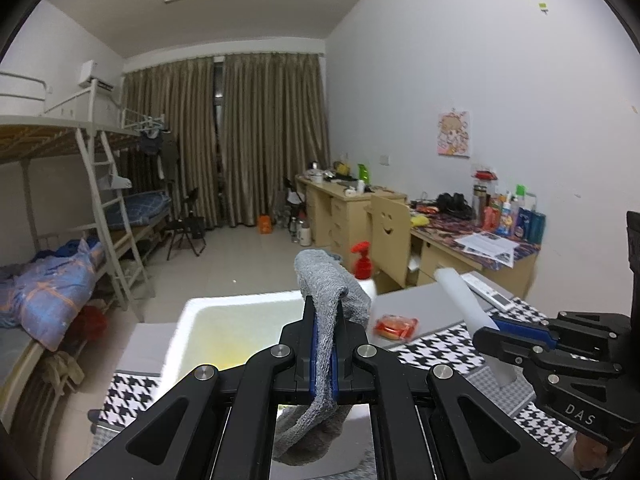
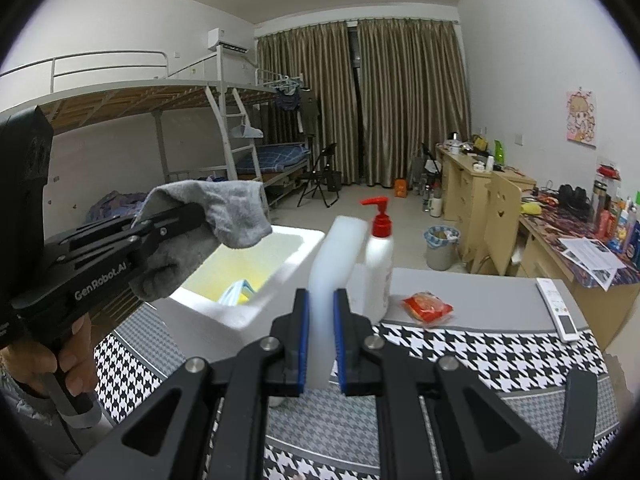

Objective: Organize soft objects
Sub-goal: 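Carry the grey cloth and white roller over the white foam box with both tools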

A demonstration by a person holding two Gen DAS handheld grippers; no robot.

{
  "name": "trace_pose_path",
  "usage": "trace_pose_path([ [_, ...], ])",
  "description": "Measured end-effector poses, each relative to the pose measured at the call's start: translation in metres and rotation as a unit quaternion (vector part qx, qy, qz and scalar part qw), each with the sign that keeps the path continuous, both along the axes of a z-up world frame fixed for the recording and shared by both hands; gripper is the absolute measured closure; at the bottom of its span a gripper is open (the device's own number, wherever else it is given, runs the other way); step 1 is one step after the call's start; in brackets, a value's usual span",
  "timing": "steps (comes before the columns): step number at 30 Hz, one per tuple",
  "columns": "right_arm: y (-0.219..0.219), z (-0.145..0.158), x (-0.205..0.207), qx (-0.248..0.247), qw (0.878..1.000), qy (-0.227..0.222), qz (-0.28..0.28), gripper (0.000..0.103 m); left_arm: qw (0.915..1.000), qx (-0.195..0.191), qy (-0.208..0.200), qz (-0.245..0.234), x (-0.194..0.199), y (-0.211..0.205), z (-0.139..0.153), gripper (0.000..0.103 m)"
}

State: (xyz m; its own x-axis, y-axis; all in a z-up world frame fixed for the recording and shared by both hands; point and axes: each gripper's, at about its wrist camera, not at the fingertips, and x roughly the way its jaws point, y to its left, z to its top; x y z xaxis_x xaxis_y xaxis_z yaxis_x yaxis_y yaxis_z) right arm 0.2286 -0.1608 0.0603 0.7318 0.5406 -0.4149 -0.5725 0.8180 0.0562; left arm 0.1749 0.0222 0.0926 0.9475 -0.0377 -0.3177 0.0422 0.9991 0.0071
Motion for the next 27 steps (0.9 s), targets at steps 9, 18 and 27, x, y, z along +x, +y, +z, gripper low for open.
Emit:
trace_pose_path([
  [9,0.022,0.006,0.006,-0.006,1.0,0.006,0.027,0.088,0.999,-0.001,0.001,0.045,0.008,0.02,0.0,0.099],
  [18,0.035,0.01,0.005,-0.011,0.999,0.001,0.04,0.088,0.9977,0.004,0.015,0.067,0.025,0.031,-0.007,0.099],
  [27,0.05,0.008,0.013,-0.022,0.999,0.011,0.042,0.088,0.9958,0.0,0.039,0.083,0.044,0.047,-0.019,0.098],
])
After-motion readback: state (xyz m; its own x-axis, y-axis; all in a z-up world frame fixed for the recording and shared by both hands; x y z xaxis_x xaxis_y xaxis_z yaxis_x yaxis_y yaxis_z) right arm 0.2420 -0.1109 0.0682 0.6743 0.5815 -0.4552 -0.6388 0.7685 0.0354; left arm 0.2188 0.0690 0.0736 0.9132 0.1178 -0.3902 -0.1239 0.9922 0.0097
